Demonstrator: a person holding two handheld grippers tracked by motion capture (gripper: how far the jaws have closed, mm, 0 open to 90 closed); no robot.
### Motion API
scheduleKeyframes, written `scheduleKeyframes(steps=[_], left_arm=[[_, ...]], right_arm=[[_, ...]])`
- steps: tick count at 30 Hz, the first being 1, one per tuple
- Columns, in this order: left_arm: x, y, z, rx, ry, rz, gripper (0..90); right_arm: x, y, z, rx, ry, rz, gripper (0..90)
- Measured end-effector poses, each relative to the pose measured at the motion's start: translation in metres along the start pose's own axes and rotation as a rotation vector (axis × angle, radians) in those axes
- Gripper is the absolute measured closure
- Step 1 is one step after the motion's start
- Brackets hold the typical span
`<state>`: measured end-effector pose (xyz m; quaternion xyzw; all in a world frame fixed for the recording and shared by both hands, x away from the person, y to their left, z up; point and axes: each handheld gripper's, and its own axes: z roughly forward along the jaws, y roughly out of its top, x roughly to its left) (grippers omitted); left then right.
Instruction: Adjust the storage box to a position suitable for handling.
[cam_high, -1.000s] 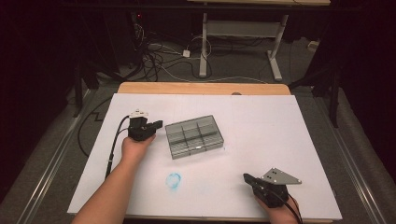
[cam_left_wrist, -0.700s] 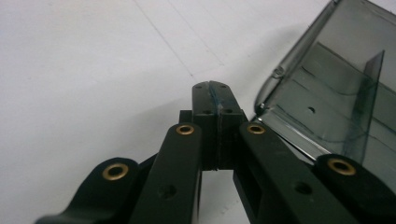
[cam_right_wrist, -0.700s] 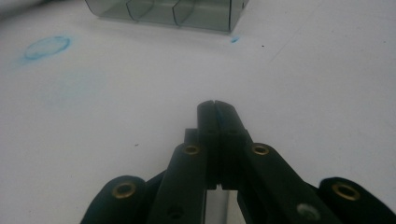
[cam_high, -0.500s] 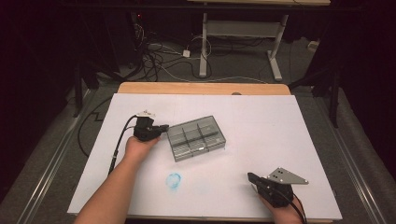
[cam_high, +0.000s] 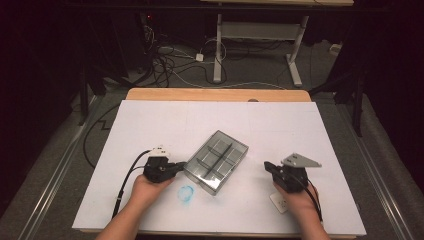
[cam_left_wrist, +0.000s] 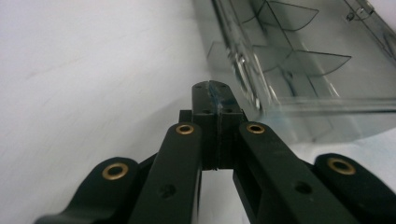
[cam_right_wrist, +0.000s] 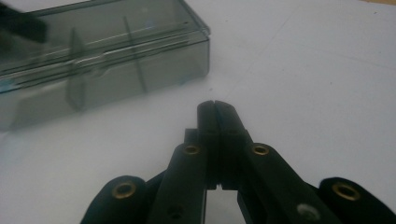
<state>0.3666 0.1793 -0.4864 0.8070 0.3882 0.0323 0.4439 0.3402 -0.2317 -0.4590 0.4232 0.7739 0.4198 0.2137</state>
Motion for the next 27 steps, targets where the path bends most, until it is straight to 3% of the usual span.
scheduleKeyframes(steps=[1,4,5,7,11,13,16,27], left_arm=[[-0.001,-0.005,-0.006,-0.016,0.013,-0.019,87.8],[-0.005,-0.023,-0.026,-0.047,0.026,-0.055,87.8],[-0.008,-0.030,-0.032,-0.044,0.034,-0.044,87.8],[-0.015,-0.040,-0.043,-0.039,0.055,-0.024,87.8],[-0.023,-0.057,-0.057,-0.053,0.039,-0.061,87.8],[-0.024,-0.060,-0.060,-0.051,0.059,-0.078,87.8],[-0.023,-0.061,-0.063,-0.061,0.059,-0.098,87.8],[-0.027,-0.061,-0.062,-0.032,0.076,-0.087,87.8]], right_arm=[[0.000,0.000,0.000,0.000,0.000,0.000,90.0],[-0.011,0.023,0.035,0.030,-0.017,0.000,90.0],[-0.011,0.023,0.035,0.030,-0.017,0.000,90.0],[-0.015,0.037,0.058,0.062,-0.017,-0.007,90.0],[-0.015,0.042,0.078,0.111,-0.003,-0.016,90.0],[-0.017,0.040,0.087,0.117,0.026,0.021,90.0],[-0.018,0.038,0.091,0.101,0.038,0.062,90.0],[-0.010,0.040,0.090,0.132,0.069,-0.015,90.0]])
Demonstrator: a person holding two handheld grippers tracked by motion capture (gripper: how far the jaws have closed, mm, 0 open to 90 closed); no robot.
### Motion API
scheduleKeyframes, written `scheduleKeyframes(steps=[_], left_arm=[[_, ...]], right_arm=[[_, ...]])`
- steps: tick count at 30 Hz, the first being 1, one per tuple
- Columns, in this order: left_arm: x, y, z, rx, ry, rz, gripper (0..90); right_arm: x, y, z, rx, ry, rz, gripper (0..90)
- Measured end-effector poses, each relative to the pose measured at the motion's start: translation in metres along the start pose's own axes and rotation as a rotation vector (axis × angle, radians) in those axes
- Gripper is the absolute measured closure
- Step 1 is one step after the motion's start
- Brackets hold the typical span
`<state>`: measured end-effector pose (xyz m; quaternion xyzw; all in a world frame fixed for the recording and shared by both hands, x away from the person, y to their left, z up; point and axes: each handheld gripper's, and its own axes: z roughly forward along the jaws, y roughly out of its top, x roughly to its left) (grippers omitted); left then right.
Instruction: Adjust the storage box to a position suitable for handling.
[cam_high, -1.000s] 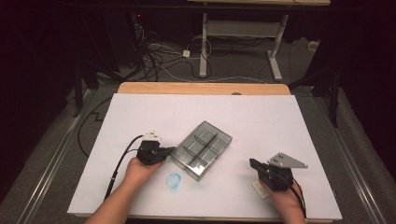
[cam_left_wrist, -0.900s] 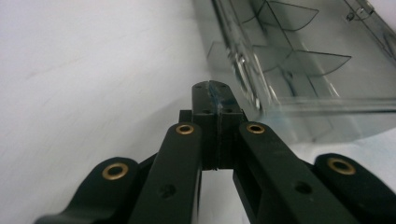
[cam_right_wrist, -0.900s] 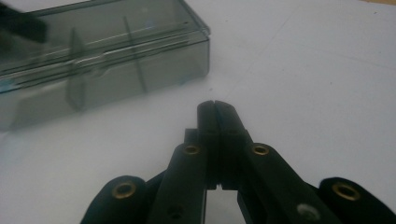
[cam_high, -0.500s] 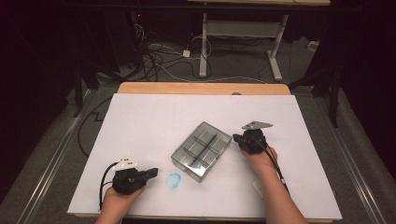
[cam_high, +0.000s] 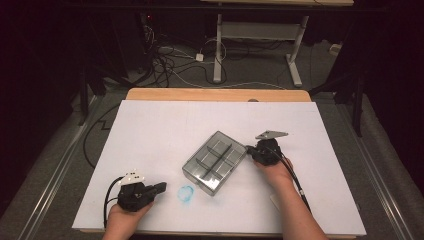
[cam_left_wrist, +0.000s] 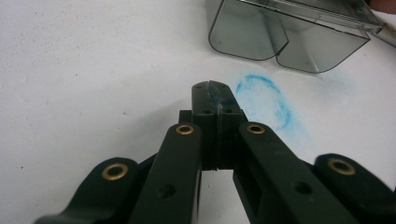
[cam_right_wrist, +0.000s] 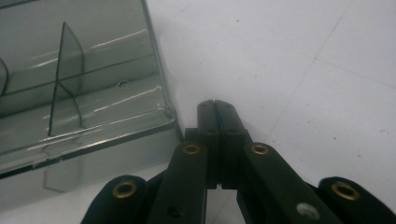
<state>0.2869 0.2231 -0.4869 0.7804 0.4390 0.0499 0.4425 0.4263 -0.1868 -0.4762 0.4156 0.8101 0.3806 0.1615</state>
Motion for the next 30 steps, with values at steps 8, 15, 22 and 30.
scheduleKeyframes(steps=[8,15,22,30], left_arm=[[0.005,-0.001,-0.001,0.008,0.015,-0.037,87.7],[0.009,-0.001,-0.005,0.003,0.041,-0.051,87.7],[0.015,-0.002,-0.006,0.015,0.054,-0.059,87.7],[0.014,-0.001,-0.003,0.040,0.066,-0.043,87.7]], right_arm=[[0.036,-0.012,-0.014,0.039,0.039,-0.083,90.0],[0.066,-0.028,-0.037,0.067,0.094,-0.134,90.0],[0.095,-0.052,-0.055,0.067,0.138,-0.138,90.0],[0.141,-0.069,-0.067,0.061,0.200,-0.208,90.0]])
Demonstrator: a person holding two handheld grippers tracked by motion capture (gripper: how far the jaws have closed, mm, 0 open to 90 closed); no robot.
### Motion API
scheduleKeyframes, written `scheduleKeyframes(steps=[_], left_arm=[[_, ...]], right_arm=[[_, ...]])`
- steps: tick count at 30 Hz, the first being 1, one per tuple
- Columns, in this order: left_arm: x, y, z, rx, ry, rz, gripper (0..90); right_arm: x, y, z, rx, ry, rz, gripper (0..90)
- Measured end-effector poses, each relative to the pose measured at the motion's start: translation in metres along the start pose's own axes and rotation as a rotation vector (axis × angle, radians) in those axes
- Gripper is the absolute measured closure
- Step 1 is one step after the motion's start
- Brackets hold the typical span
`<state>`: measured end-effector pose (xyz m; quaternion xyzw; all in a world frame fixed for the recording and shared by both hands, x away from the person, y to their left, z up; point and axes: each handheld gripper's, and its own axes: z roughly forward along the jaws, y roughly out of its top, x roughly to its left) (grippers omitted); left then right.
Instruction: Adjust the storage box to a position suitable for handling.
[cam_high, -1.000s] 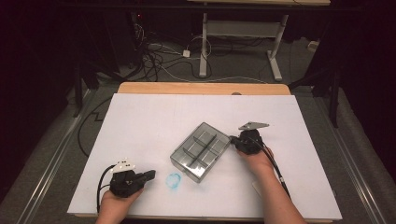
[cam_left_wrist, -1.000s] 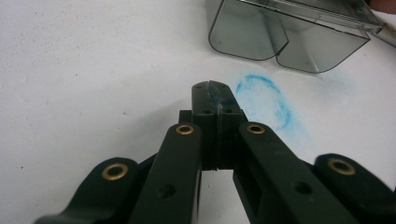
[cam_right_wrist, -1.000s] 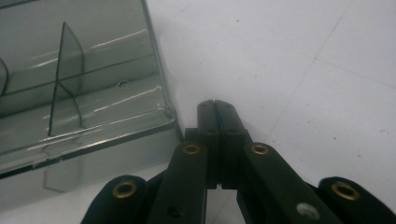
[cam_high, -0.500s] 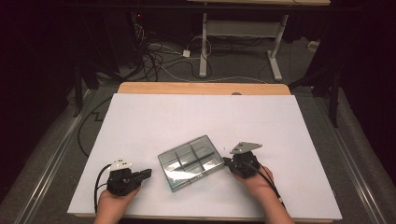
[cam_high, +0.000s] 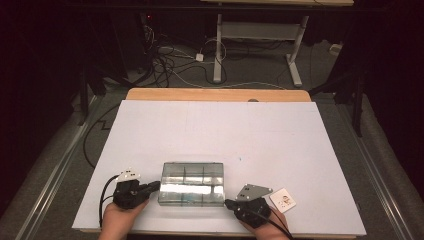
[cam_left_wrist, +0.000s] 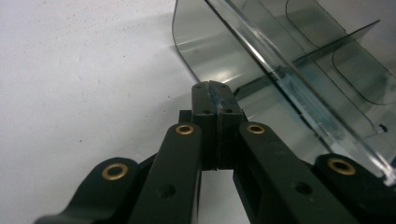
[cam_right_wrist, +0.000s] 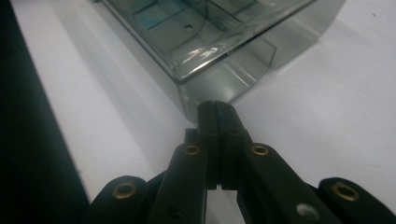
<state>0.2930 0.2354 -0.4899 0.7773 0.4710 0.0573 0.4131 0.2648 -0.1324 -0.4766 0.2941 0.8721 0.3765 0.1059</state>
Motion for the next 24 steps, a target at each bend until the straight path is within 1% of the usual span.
scheduleKeyframes(steps=[1,3,4,5,8,9,10,12,15,18,19,21,24], left_arm=[[-0.001,0.000,0.000,0.004,0.000,0.002,87.7],[-0.003,0.000,0.002,0.013,-0.005,0.015,87.7],[-0.004,0.000,0.002,0.016,0.005,0.021,87.7],[-0.005,0.000,0.002,0.018,0.010,0.022,87.7],[-0.004,0.001,0.003,0.023,-0.005,0.013,87.7],[-0.006,0.001,0.003,0.024,-0.009,0.018,87.7],[-0.008,0.002,0.004,0.025,-0.015,0.023,87.7],[-0.013,0.004,0.006,0.026,-0.025,0.042,87.7],[-0.022,0.007,0.011,0.029,-0.038,0.063,87.7],[-0.028,0.011,0.018,0.032,-0.047,0.078,87.7],[-0.030,0.013,0.020,0.032,-0.052,0.078,87.7],[-0.033,0.015,0.023,0.038,-0.057,0.096,87.7],[-0.037,0.017,0.028,0.039,-0.077,0.093,87.7]], right_arm=[[0.004,0.001,-0.002,-0.003,-0.006,-0.006,90.0],[0.007,0.000,-0.008,-0.031,0.001,0.002,90.0],[0.006,-0.002,-0.012,-0.038,-0.007,0.006,90.0],[0.006,-0.004,-0.017,-0.046,-0.016,0.012,90.0],[0.000,-0.015,-0.030,-0.077,-0.027,0.059,90.0],[-0.006,-0.024,-0.036,-0.087,-0.048,0.074,90.0],[-0.006,-0.024,-0.036,-0.087,-0.048,0.074,90.0],[-0.013,-0.030,-0.040,-0.097,-0.063,0.097,90.0],[-0.023,-0.034,-0.044,-0.117,-0.080,0.124,90.0],[-0.027,-0.035,-0.045,-0.120,-0.097,0.129,90.0],[-0.028,-0.035,-0.045,-0.120,-0.101,0.127,90.0],[-0.029,-0.036,-0.045,-0.118,-0.109,0.131,90.0],[-0.030,-0.037,-0.047,-0.122,-0.122,0.131,90.0]])
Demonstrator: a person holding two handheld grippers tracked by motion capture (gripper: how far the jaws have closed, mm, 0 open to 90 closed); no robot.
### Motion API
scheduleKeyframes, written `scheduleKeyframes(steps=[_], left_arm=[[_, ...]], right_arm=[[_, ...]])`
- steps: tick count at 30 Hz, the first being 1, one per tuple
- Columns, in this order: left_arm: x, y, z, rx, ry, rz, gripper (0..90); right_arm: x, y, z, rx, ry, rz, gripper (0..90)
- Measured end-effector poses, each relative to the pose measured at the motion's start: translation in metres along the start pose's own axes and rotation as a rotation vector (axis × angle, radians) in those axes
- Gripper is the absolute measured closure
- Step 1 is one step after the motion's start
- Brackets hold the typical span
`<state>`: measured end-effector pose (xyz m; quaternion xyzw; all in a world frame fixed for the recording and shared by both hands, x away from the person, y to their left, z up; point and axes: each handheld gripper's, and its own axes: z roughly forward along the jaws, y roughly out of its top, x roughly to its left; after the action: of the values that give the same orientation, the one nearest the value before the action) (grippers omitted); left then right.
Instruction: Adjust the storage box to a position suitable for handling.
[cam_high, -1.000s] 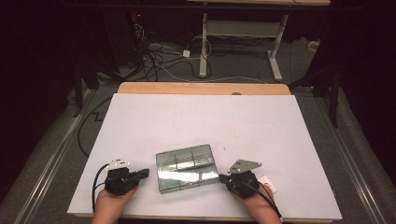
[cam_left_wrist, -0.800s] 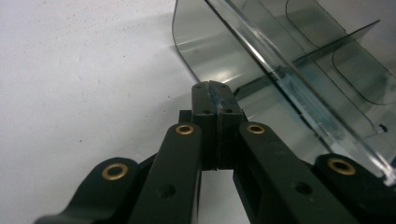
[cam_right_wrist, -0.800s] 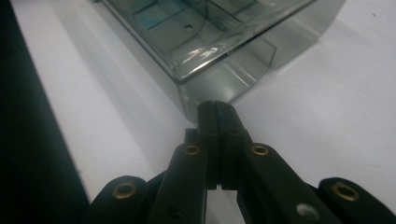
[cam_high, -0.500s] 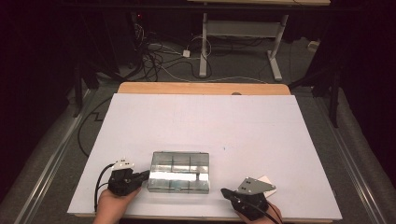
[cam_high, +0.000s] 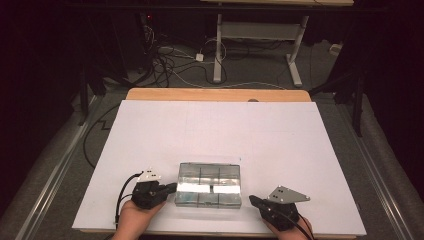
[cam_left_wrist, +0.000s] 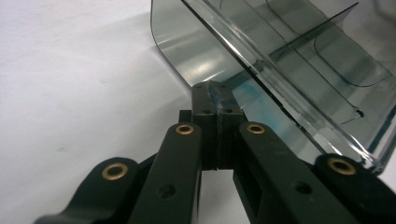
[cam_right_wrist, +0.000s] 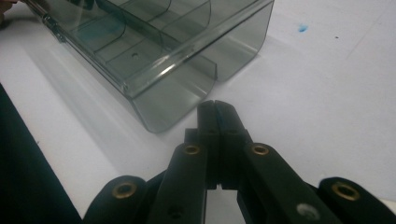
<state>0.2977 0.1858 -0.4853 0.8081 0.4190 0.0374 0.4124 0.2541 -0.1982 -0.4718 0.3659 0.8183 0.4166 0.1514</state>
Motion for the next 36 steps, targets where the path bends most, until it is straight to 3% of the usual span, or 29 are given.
scheduleKeyframes(steps=[13,20,27,32,36], left_arm=[[-0.008,0.006,0.011,-0.004,-0.021,0.037,87.7],[-0.010,0.006,0.013,-0.009,-0.028,0.051,87.7],[-0.011,0.003,0.006,-0.054,0.000,0.099,87.7],[-0.004,-0.001,-0.004,-0.090,-0.001,0.093,87.7],[-0.002,-0.001,-0.008,-0.091,-0.003,0.096,87.7]], right_arm=[[-0.016,0.003,-0.005,-0.046,-0.083,0.086,90.0],[-0.021,0.004,-0.009,-0.064,-0.115,0.104,90.0],[-0.024,0.005,-0.014,-0.091,-0.114,0.102,90.0],[-0.023,0.009,-0.017,-0.109,-0.103,0.093,90.0],[-0.018,0.014,-0.017,-0.131,-0.078,0.074,90.0]])
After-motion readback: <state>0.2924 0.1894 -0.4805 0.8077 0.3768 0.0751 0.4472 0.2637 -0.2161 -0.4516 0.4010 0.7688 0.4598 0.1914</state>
